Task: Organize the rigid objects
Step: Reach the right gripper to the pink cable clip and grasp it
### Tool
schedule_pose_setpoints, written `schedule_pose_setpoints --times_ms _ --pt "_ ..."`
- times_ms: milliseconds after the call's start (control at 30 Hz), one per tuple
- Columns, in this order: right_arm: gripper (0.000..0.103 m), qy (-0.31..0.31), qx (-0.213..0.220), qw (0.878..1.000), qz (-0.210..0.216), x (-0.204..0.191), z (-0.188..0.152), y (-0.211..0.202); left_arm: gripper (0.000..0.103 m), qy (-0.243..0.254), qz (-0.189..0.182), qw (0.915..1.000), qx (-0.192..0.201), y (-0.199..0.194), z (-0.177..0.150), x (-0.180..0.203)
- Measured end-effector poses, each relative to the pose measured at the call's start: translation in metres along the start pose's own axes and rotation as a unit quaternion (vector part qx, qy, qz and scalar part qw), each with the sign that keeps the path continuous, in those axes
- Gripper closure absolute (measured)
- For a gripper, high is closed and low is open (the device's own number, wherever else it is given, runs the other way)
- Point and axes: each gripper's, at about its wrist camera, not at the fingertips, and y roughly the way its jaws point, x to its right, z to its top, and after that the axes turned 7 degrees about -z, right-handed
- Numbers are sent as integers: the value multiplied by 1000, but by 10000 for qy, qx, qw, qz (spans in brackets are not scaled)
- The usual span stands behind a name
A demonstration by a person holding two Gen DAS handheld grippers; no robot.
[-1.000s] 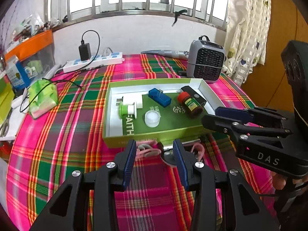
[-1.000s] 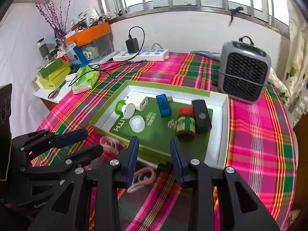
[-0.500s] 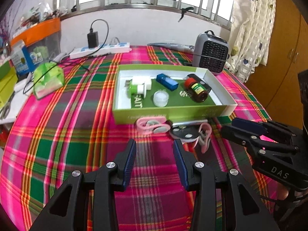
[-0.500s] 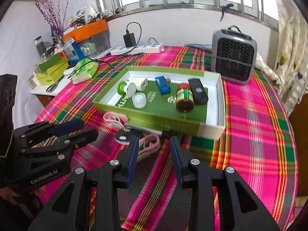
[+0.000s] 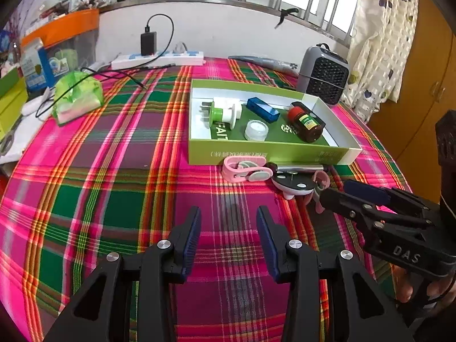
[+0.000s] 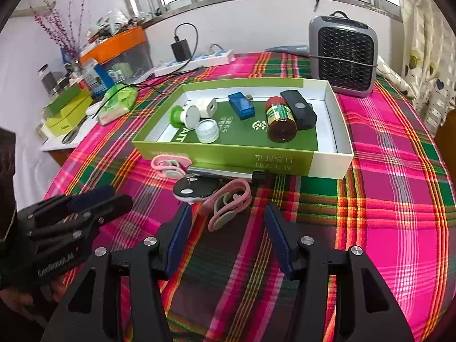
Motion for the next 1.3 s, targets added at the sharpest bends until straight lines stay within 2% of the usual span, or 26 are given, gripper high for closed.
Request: schedule_pose_setpoints --times_ms 300,633,867,967,1300 --pt "49 -27 -100 9997 -218 -8 2 11 64 -15 -155 9999 -46 3 0 -4" --pt "49 229 -166 9973 -681 8 -2 6 64 -11 -248 9997 -86 5 0 -5" --pt "49 129 2 9988 -474 -4 1 1 64 -8 -253 9996 -100 6 0 -5" --pt "49 14 -97 9976 -686 -9 1 9 64 4 -254 9996 -105 5 -1 -6" --pt "49 136 -214 9949 -981 3 0 12 64 33 -288 9995 -135 5 1 -8"
